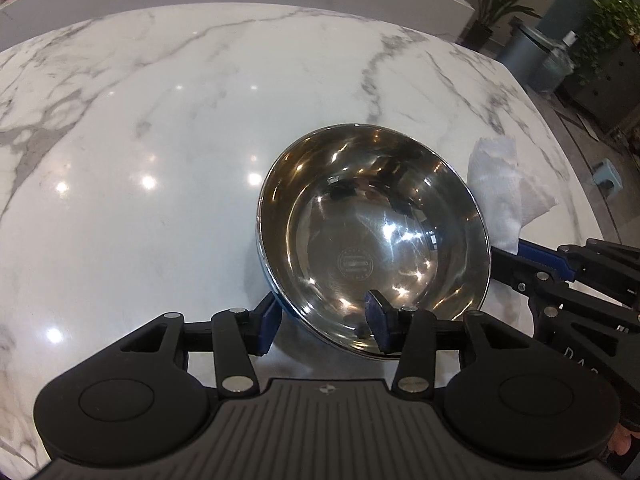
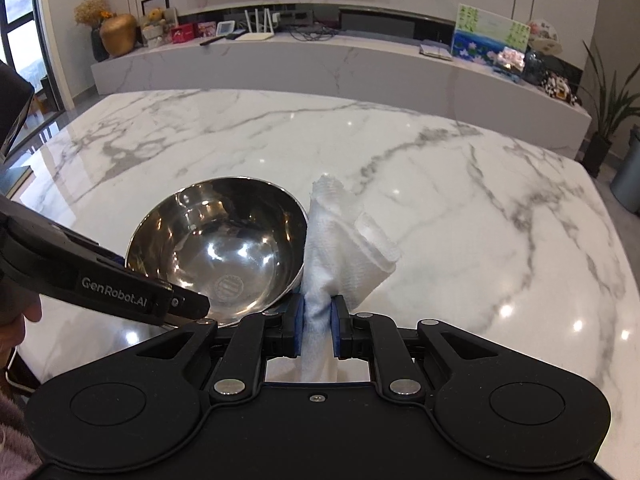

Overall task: Clean bowl
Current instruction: 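Lift the cloth out of the bowl with the right gripper, then wipe the cloth along the blue bowl exterior with the right gripper while the left gripper holds the rim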

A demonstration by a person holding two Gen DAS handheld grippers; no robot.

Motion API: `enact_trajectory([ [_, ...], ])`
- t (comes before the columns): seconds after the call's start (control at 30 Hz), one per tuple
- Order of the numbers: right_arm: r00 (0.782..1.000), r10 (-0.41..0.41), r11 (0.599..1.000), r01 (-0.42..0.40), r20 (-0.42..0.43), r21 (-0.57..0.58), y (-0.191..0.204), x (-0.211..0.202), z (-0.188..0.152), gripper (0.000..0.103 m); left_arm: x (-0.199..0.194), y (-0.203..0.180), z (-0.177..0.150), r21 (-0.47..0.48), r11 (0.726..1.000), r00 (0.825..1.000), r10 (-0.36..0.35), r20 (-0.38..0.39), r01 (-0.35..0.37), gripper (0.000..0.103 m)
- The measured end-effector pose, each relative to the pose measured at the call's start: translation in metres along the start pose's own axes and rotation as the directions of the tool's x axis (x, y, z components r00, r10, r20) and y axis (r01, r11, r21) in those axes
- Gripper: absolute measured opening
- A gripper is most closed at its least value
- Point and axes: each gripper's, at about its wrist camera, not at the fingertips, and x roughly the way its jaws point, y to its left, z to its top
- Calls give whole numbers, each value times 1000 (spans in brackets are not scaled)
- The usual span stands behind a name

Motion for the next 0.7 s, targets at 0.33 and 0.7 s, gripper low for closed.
enact_trajectory([
  [0.33, 1000, -26, 999, 26, -13, -27, 14, 7, -8, 12, 0, 5, -3, 9, 1000, 999, 27, 22, -28, 43],
  [0.7, 996, -17, 998, 11, -83, -66, 25, 21, -22, 12, 4, 11, -1, 10, 1000, 1000, 12, 6, -12, 43],
])
